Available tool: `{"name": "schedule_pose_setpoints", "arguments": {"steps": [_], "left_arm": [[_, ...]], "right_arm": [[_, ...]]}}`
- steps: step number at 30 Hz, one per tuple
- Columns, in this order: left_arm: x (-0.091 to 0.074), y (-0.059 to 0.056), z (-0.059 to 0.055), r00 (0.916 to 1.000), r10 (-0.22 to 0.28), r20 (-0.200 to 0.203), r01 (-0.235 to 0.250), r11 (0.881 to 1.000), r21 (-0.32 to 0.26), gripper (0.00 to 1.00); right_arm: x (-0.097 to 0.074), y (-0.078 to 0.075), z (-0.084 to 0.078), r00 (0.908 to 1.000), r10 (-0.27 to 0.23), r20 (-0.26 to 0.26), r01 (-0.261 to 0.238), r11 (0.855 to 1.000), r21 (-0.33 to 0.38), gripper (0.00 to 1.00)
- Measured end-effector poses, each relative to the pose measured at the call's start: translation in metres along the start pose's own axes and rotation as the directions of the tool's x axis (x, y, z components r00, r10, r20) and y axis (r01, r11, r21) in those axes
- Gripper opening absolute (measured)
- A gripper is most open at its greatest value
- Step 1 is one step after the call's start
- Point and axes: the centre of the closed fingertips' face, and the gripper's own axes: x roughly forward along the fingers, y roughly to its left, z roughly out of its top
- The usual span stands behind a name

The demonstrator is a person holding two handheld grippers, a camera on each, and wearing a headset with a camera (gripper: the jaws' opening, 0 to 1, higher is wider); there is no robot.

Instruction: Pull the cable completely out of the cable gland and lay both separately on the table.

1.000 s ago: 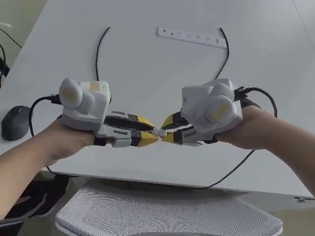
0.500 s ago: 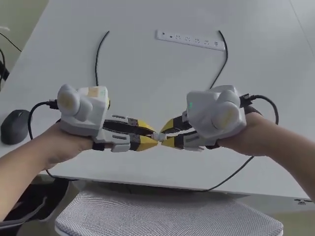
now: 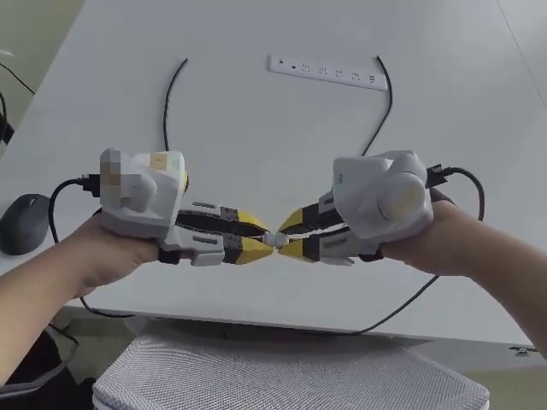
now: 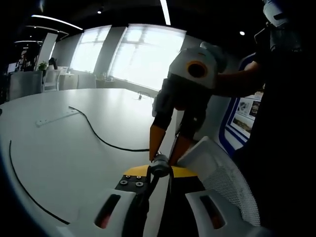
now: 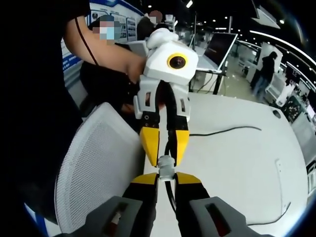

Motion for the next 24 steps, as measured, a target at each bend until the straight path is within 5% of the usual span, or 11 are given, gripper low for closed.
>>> {"name": "schedule_pose_setpoints", "arguments": {"steps": [8,13,15,16,18,21,24], "left_arm": [[-0.004,0.002,0.003,0.9999,0.017,-0.002,-0.017,1.000,0.018,0.15],[-0.005,0.003,0.005,0.9998,0.019,0.002,-0.020,1.000,0.017,0.15],[-0.005,0.004,0.007,0.9997,0.023,0.006,-0.024,0.999,0.026,0.15],[-0.005,0.004,0.008,0.9996,0.026,0.010,-0.026,0.999,0.034,0.15],[-0.006,0.005,0.010,0.9995,0.025,0.018,-0.025,0.999,0.028,0.15],[-0.007,0.005,0.014,0.9994,0.024,0.026,-0.025,0.999,0.036,0.15],[-0.007,0.004,0.017,0.9993,0.018,0.034,-0.019,0.999,0.049,0.15]], "right_arm": [[-0.003,-0.003,0.001,0.9990,0.012,0.044,-0.016,0.996,0.087,0.09],[-0.012,-0.004,0.003,0.9935,0.041,0.107,-0.063,0.975,0.211,0.13],[-0.017,-0.005,0.009,0.9819,0.059,0.180,-0.112,0.946,0.304,0.15],[-0.020,-0.005,0.012,0.9724,0.075,0.221,-0.153,0.921,0.359,0.17],[-0.021,-0.012,0.010,0.9710,0.052,0.233,-0.140,0.916,0.376,0.16],[-0.025,-0.014,0.018,0.9463,0.073,0.315,-0.214,0.871,0.442,0.18],[-0.024,-0.020,0.015,0.9404,0.087,0.329,-0.244,0.845,0.476,0.21]]}}
